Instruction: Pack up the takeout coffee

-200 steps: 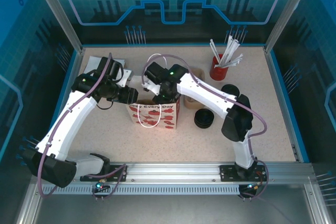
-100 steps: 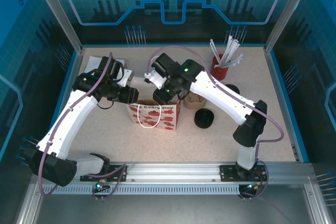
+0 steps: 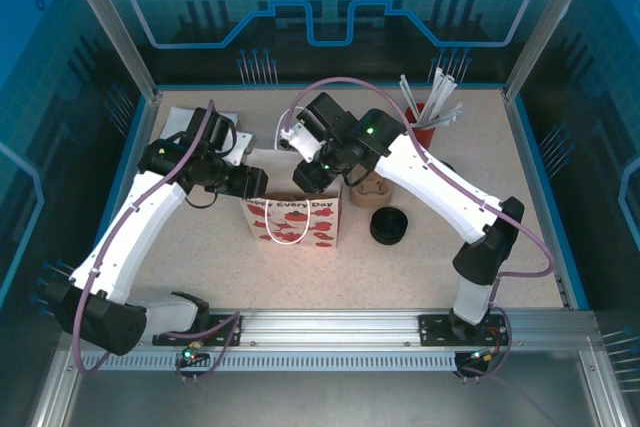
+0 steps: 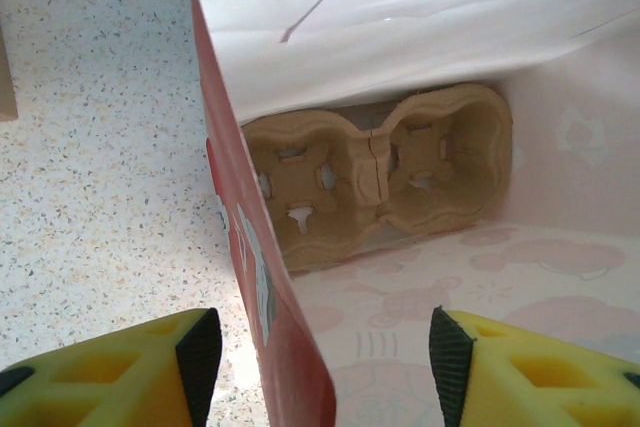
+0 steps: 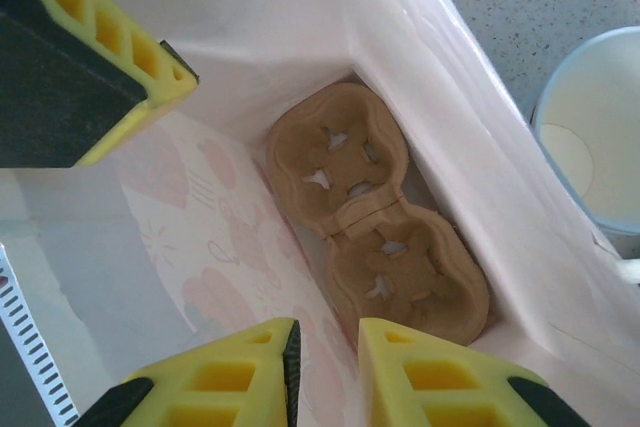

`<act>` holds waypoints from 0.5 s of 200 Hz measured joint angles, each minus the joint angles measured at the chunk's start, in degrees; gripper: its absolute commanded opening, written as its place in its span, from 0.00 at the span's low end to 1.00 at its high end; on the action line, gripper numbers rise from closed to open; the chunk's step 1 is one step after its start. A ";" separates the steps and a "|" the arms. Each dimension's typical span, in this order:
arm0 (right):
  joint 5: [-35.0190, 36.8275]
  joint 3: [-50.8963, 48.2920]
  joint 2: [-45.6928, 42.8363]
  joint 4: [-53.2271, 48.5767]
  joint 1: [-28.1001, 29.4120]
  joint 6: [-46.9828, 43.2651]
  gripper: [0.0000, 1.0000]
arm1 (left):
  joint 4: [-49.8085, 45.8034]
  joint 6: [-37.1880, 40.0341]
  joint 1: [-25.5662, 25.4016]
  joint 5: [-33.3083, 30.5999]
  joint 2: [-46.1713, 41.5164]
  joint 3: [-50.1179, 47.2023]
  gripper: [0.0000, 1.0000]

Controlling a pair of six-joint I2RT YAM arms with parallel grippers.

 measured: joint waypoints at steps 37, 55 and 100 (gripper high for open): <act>0.00 0.00 -0.04 0.00 0.00 0.26 0.27 | 0.39 -1.31 0.00 0.68 -0.02 0.48 0.70; -0.02 0.00 -0.22 0.00 0.00 0.31 0.27 | 0.42 -1.36 0.00 1.05 -0.02 0.72 0.73; -0.02 0.96 -1.29 -0.22 -0.04 1.11 0.31 | 1.84 -2.51 0.02 1.49 -0.79 0.76 0.83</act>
